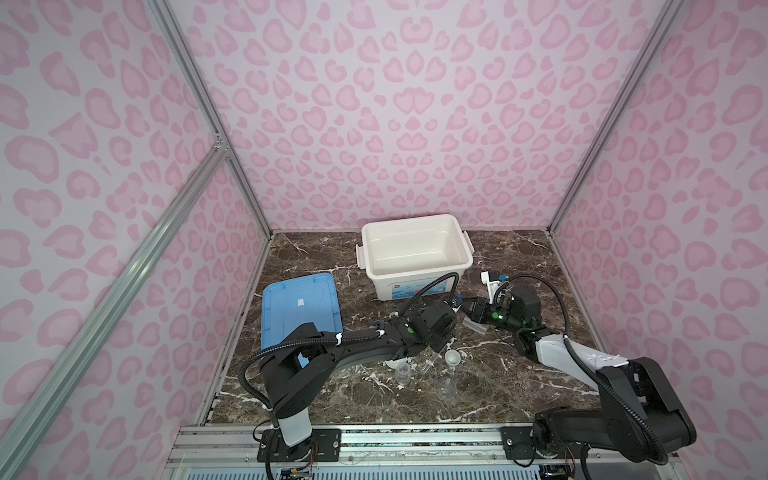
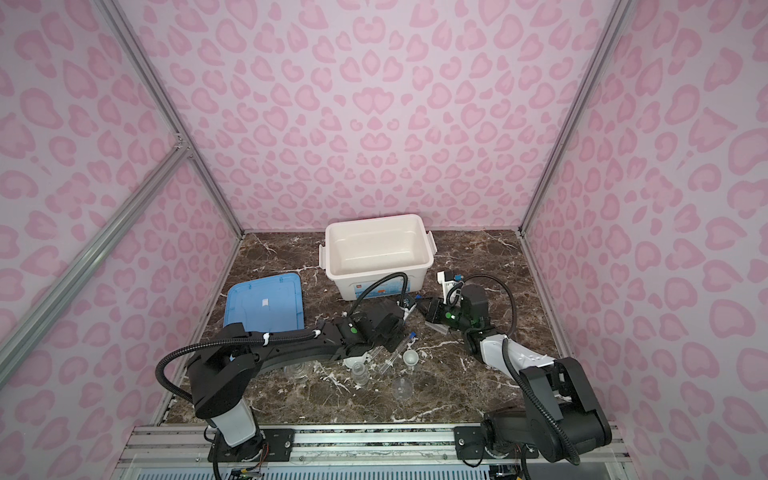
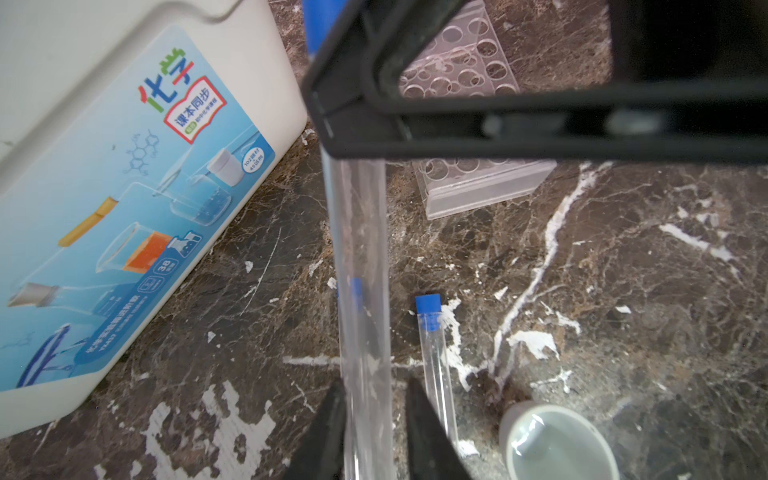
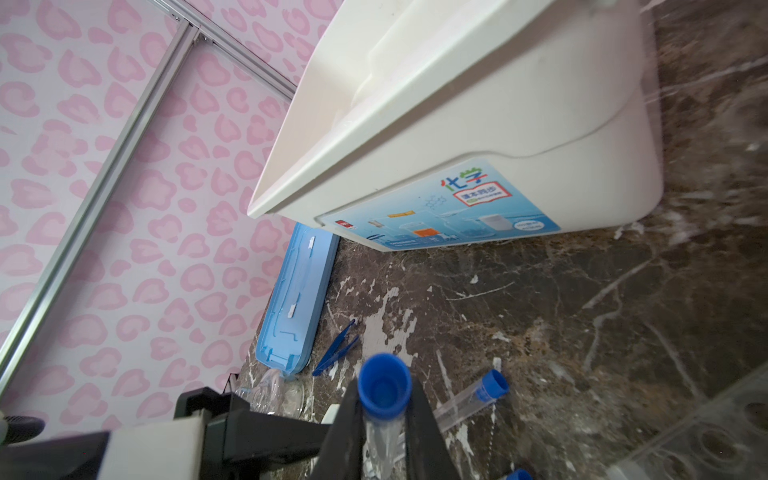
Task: Organize the chemistry lab equipment
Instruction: 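Open the left gripper while the right gripper lifts the tube away, then carry the test tube with the right gripper toward the clear rack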
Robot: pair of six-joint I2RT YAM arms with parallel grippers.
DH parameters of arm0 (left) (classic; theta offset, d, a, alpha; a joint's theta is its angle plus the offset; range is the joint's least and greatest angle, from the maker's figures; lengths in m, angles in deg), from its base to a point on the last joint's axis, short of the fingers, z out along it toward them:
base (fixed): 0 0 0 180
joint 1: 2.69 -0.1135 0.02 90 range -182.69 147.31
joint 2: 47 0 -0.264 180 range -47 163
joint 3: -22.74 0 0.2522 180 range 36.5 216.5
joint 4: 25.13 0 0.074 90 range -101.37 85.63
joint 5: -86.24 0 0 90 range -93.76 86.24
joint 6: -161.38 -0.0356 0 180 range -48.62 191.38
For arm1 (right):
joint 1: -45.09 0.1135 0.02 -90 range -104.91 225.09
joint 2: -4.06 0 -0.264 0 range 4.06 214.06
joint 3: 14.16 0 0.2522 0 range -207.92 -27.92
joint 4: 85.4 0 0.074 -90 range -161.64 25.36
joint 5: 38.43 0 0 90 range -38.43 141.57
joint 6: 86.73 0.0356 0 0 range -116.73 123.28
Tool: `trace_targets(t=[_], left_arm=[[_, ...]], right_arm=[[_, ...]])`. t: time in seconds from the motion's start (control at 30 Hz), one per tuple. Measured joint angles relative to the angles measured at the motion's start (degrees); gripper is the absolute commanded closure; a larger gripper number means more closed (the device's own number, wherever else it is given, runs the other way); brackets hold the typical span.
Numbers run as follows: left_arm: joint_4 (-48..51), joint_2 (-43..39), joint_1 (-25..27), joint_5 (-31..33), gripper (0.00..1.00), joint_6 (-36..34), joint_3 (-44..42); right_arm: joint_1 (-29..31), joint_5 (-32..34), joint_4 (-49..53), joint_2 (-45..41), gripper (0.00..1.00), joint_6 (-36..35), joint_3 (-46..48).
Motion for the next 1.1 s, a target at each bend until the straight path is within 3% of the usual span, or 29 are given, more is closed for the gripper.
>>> trace_targets(t=[0.17,0.47,0.73,0.83,0.9,1.1], left_arm=[[0.1,-0.1,0.0,1.8,0.30,0.2,0.1],[-0.4,-3.5,-0.2,7.8,0.20,1.6,-3.1],[0.0,-5.3,-2.4,10.9,0.15,5.2,-7.1],[0.5,-5.3,-2.5,11.4,0.12,6.0,-7.3],[0.8,-5.3,-2.5,11.7,0.01,6.4,-7.4],[1.4,-4.9,-2.6,12.7,0.02,7.4,-7.4]], right_arm=[[0.0,1.9,2.3,-2.0,0.84,-2.4,-0.5],[0.0,9.2,13.5,-9.7,0.84,-9.9,-3.7],[0.0,22.4,24.1,-15.9,0.83,-18.6,-8.1],[-0.1,27.1,25.2,-17.1,0.83,-20.9,-8.5],[-0.1,30.0,25.1,-17.2,0.83,-22.1,-8.4],[-0.1,36.3,22.6,-15.3,0.83,-24.1,-7.5]])
